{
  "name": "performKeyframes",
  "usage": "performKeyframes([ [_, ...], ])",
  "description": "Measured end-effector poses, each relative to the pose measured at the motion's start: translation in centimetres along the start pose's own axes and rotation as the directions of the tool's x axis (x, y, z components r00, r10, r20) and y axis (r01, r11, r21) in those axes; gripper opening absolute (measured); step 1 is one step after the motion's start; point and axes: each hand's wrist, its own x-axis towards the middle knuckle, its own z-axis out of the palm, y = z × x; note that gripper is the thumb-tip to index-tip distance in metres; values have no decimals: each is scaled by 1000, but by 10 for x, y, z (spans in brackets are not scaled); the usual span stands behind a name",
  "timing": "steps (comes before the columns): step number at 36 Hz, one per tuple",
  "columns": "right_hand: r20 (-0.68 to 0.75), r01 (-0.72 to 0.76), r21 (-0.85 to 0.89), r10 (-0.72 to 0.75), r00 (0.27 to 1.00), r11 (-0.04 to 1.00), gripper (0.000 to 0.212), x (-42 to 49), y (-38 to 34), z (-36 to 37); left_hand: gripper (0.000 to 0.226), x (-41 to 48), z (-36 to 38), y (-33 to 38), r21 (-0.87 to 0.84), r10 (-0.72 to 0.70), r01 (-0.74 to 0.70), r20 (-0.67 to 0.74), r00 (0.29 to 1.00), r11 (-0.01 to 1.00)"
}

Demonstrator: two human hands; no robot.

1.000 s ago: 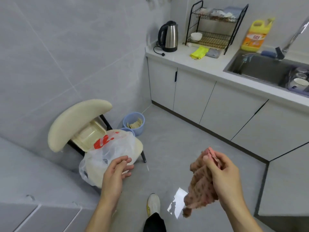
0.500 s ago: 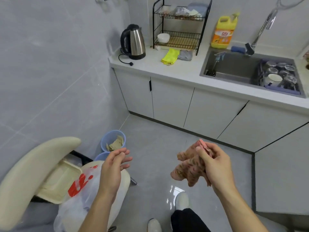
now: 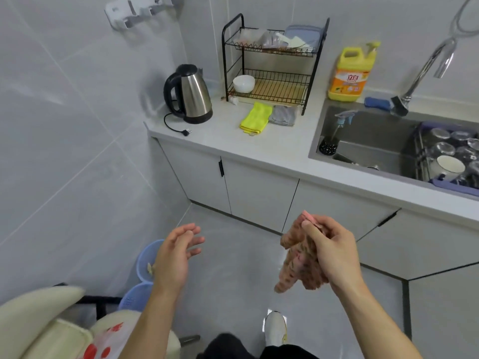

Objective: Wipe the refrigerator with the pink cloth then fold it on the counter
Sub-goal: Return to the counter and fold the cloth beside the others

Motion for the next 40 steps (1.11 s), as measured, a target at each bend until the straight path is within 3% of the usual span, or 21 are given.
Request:
performKeyframes([
  [8,29,-71,110,68,997,991,22,86,-53,20,25,88,54,36,-22,-3,3,42,999,1000],
  [12,9,-82,86,82,997,993,20,132,-61,41,24,145,74,47,-17,-1,3,85,996,1000],
  [20,-33,-121,130,127,991,984,25,202,-84,95,23,259,97,61,121,-63,35,238,969,992],
  [24,-105,-99,40,103,989,994,23,229,-104,113,24,303,111,86,216,-70,3,305,950,976],
  [29,-98,-71,-73,64,993,995,16,255,-121,126,17,343,142,110,230,-80,-12,385,919,973],
  [31,-70,-48,-112,40,997,993,16,265,-126,127,11,352,157,114,259,-70,-61,469,881,964],
  [37,77,50,-147,-39,996,988,15,301,-132,120,58,354,208,124,291,-43,-319,796,604,902],
  [40,179,121,-217,-82,980,969,13,322,-126,109,53,351,234,127,288,-37,-399,847,531,871],
])
